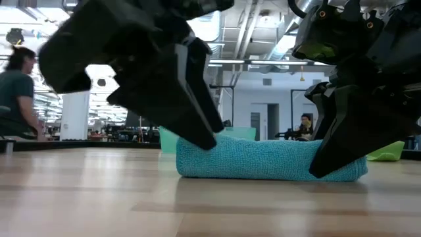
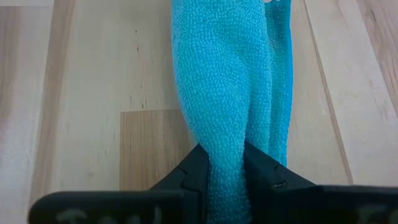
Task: Roll microfiber towels into tight, uniform cylinder then place into a basket
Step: Put the blue microfiber cloth into the blue bin
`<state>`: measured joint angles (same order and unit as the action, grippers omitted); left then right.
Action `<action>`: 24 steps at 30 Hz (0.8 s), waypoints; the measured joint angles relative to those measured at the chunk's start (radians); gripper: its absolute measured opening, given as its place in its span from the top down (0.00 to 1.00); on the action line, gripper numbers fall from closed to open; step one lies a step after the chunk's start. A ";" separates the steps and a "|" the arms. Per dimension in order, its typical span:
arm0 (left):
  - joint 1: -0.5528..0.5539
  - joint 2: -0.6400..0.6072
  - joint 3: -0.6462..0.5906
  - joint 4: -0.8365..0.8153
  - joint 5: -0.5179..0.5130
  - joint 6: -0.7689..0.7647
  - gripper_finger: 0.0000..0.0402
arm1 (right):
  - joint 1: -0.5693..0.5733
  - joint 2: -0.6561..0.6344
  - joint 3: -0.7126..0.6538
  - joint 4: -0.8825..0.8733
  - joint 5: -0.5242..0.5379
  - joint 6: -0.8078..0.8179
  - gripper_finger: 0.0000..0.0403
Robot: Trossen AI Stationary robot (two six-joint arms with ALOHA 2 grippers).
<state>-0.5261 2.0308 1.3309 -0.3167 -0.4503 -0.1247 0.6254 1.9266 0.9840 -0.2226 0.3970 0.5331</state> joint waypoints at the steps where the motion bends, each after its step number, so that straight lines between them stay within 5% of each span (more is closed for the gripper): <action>1: 0.001 0.000 -0.007 0.004 0.004 -0.001 0.46 | 0.000 0.000 0.000 0.000 0.000 0.000 0.80; 13: 0.009 0.000 -0.076 0.050 -0.003 -0.053 0.48 | 0.000 0.000 0.000 0.000 0.000 0.000 0.80; 24: 0.067 0.000 -0.076 0.040 0.067 -0.099 0.60 | 0.000 0.000 0.000 0.002 0.000 0.000 0.80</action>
<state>-0.4592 2.0304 1.2545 -0.2768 -0.3835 -0.2234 0.6254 1.9266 0.9837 -0.2203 0.3969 0.5331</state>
